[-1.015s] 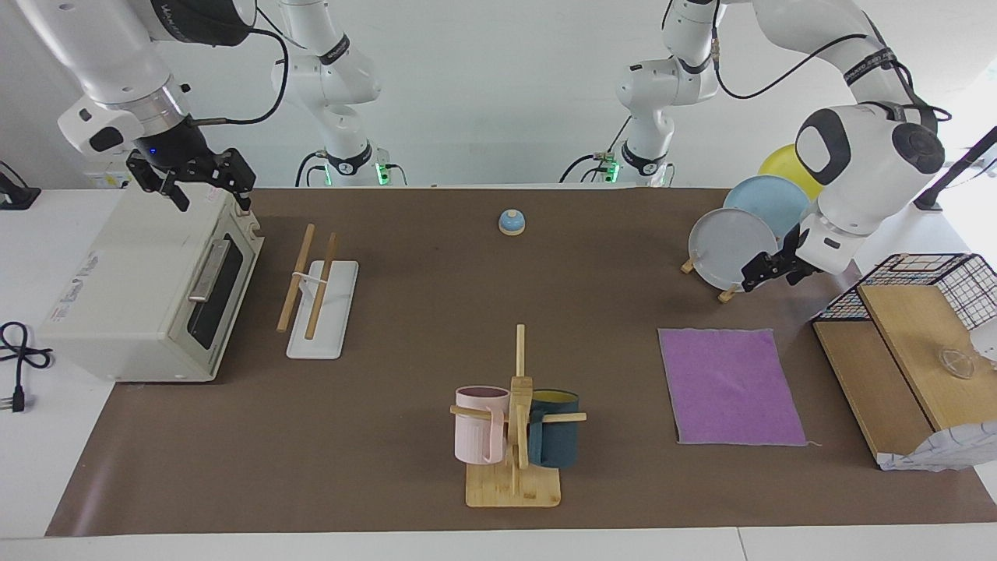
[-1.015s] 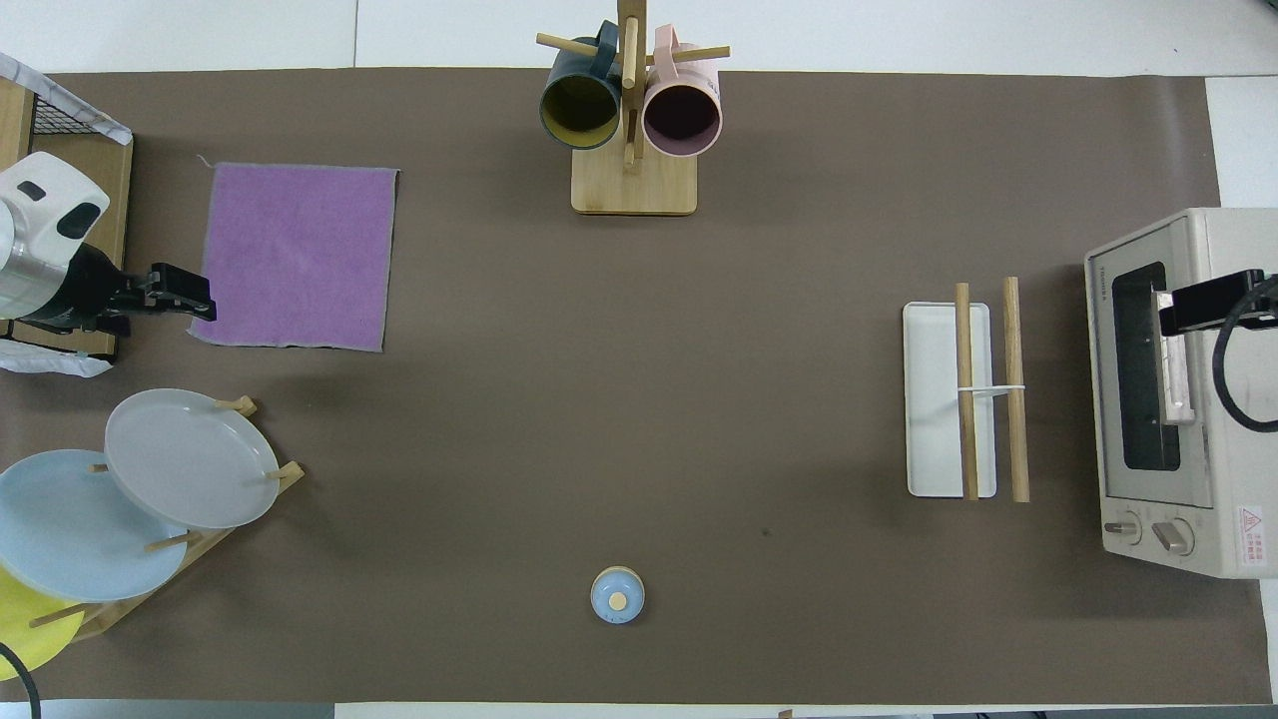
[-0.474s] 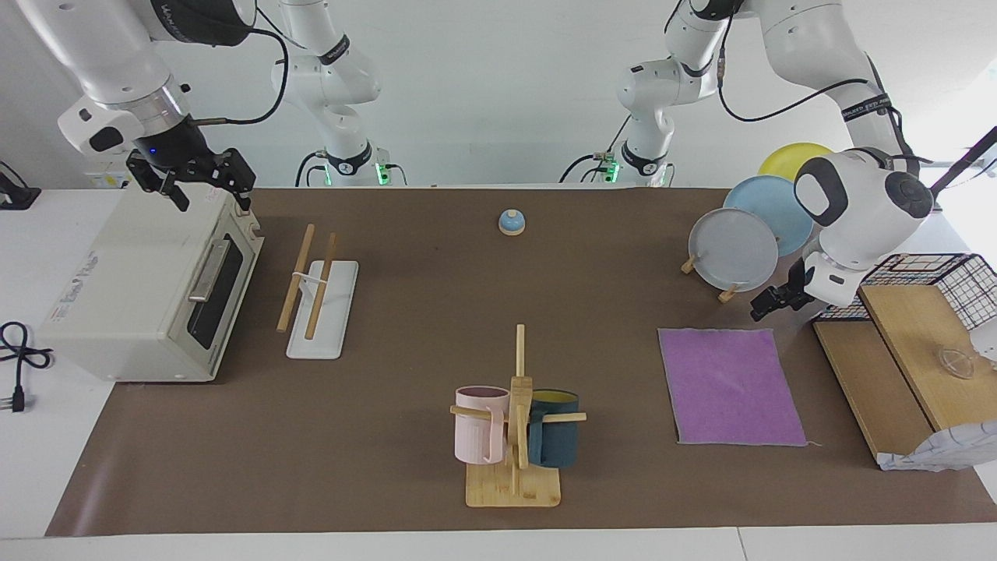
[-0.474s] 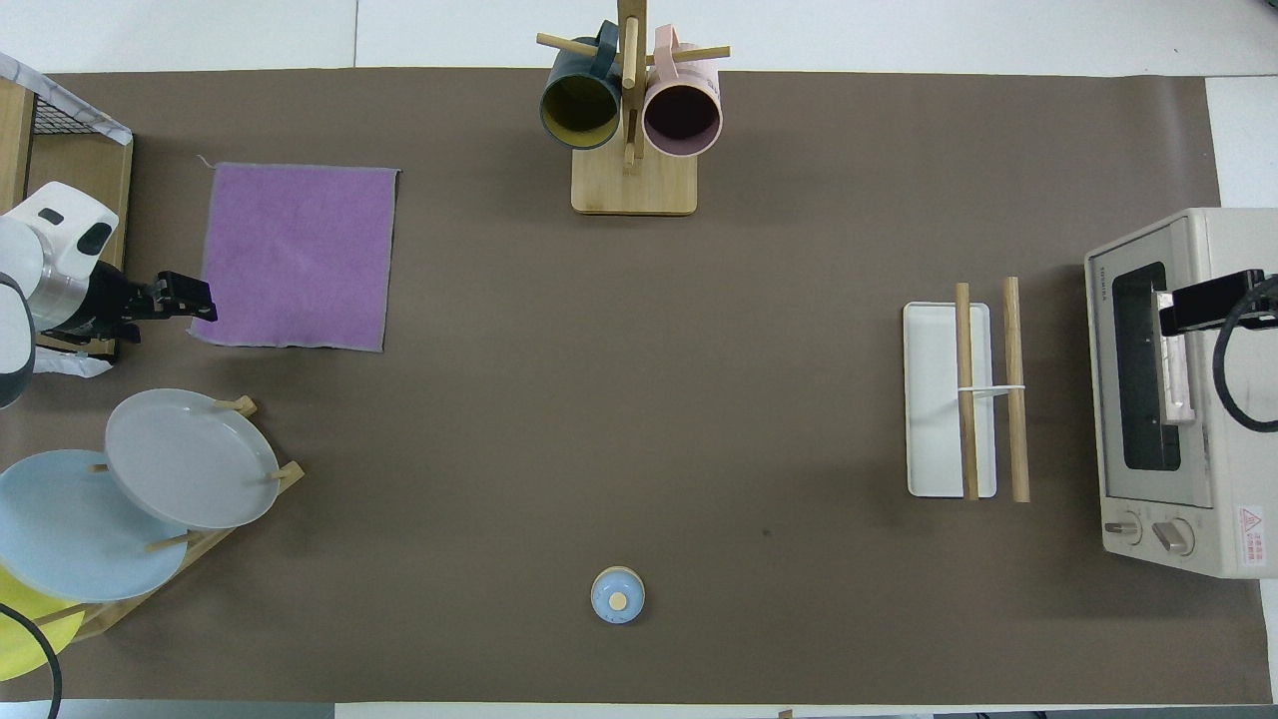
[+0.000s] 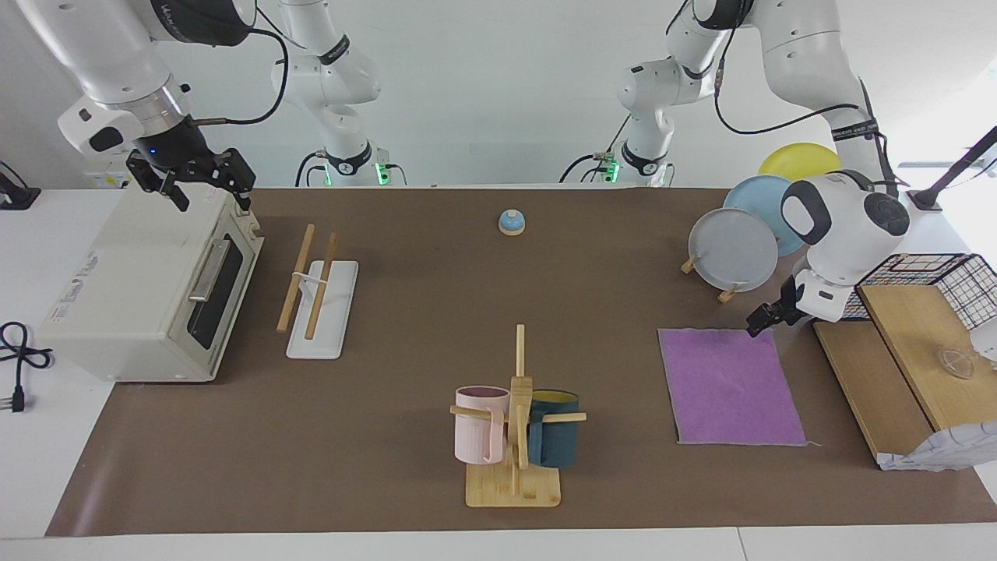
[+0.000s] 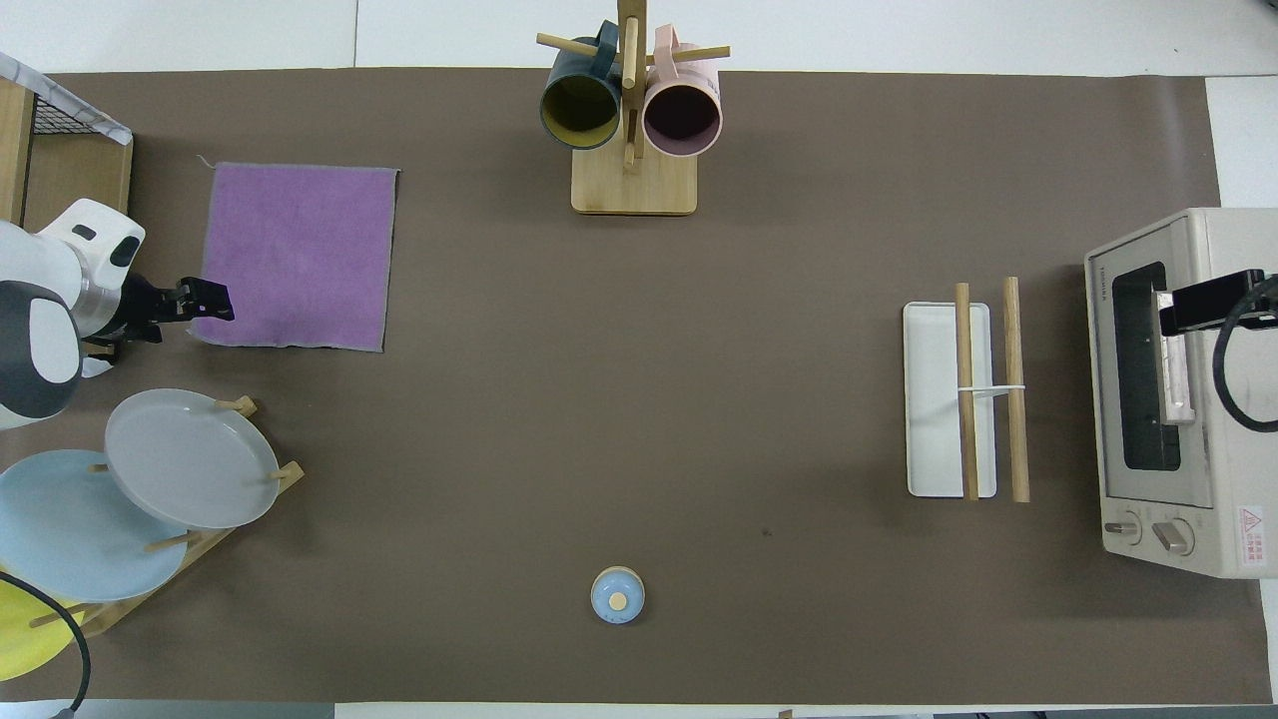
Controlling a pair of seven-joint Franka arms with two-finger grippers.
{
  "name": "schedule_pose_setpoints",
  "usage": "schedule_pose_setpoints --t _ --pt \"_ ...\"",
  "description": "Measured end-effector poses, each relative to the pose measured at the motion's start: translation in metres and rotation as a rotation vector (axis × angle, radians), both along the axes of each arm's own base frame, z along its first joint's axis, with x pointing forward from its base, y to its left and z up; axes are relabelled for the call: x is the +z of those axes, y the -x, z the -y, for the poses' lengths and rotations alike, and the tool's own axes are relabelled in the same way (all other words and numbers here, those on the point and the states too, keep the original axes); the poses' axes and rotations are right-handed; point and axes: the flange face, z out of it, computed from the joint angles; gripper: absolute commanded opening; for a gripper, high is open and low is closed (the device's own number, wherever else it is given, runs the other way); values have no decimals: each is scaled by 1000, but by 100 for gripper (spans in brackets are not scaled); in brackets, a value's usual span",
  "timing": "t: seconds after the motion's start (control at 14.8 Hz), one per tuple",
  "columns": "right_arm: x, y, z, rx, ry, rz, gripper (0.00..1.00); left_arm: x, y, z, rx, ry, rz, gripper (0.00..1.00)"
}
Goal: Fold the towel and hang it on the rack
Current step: 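Move the left gripper toward the near edge of the purple towel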
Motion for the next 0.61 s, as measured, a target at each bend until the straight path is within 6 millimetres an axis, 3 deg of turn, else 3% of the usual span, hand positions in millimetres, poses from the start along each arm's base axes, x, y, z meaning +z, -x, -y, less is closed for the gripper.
schedule_pose_setpoints --t 0.27,0.61 --pt "0 0 0 0 0 0 100 -17 -3 0 0 0 2 90" --pt "0 0 0 0 0 0 100 -18 -3 -9 -9 -2 10 78"
